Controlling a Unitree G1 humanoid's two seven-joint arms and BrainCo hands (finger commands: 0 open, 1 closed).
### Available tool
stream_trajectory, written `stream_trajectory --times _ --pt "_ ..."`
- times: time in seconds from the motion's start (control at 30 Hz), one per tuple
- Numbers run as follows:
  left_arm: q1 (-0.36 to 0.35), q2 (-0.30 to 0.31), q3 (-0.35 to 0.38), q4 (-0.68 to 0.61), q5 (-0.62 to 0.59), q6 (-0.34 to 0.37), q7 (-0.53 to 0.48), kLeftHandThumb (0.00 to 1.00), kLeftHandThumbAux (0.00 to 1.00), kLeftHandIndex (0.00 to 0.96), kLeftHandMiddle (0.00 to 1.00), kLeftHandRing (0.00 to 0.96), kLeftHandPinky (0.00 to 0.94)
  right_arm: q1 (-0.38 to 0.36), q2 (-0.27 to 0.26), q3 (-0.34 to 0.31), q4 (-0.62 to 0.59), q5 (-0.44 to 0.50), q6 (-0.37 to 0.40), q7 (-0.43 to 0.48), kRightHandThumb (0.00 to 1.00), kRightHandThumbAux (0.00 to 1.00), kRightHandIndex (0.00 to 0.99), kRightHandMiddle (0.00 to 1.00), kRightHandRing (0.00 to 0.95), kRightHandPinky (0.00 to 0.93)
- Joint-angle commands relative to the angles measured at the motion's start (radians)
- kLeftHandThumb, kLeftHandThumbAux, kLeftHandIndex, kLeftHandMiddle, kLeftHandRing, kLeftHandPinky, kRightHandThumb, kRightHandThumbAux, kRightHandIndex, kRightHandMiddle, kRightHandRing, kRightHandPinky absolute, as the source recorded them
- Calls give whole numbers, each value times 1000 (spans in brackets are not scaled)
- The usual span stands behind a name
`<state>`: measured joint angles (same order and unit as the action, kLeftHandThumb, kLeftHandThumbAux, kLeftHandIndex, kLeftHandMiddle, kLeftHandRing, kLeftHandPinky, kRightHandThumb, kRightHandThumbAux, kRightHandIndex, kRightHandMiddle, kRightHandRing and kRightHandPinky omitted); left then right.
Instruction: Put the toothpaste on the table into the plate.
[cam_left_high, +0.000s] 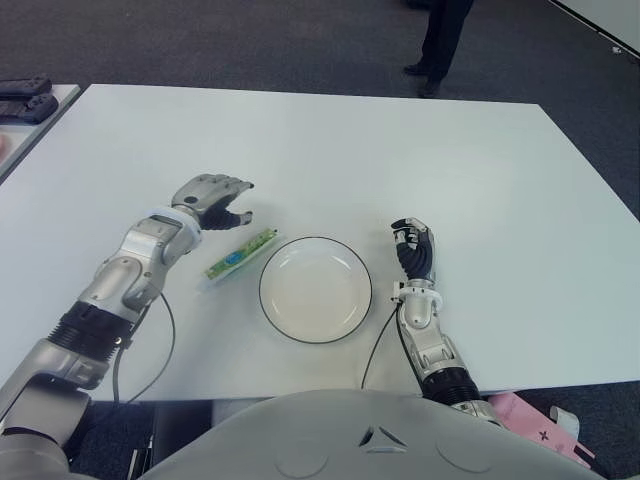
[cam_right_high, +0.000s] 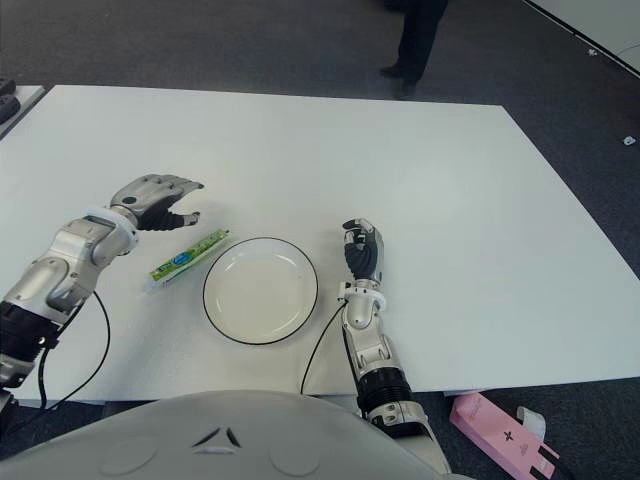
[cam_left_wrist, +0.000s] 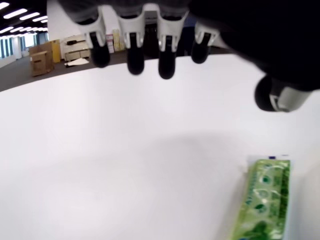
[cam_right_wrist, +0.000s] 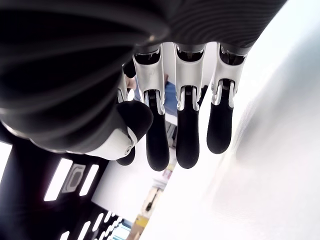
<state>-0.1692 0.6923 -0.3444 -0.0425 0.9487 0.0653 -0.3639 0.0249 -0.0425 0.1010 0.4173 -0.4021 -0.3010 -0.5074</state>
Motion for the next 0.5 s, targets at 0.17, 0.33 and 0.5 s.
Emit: stream_trajectory --times 0.17,0.33,0.5 --pt "80 -72 -51 -222 147 183 -214 435 293 0 172 158 164 16 1 3 22 6 11 11 841 688 443 448 432 434" --pt "140 -122 -55 -375 244 266 -323 384 303 5 196 175 173 16 4 4 17 7 17 14 841 688 444 447 429 426" --pt "196 -168 -30 -443 294 307 -341 326 303 24 232 202 163 14 4 5 16 7 18 14 841 688 446 446 425 418"
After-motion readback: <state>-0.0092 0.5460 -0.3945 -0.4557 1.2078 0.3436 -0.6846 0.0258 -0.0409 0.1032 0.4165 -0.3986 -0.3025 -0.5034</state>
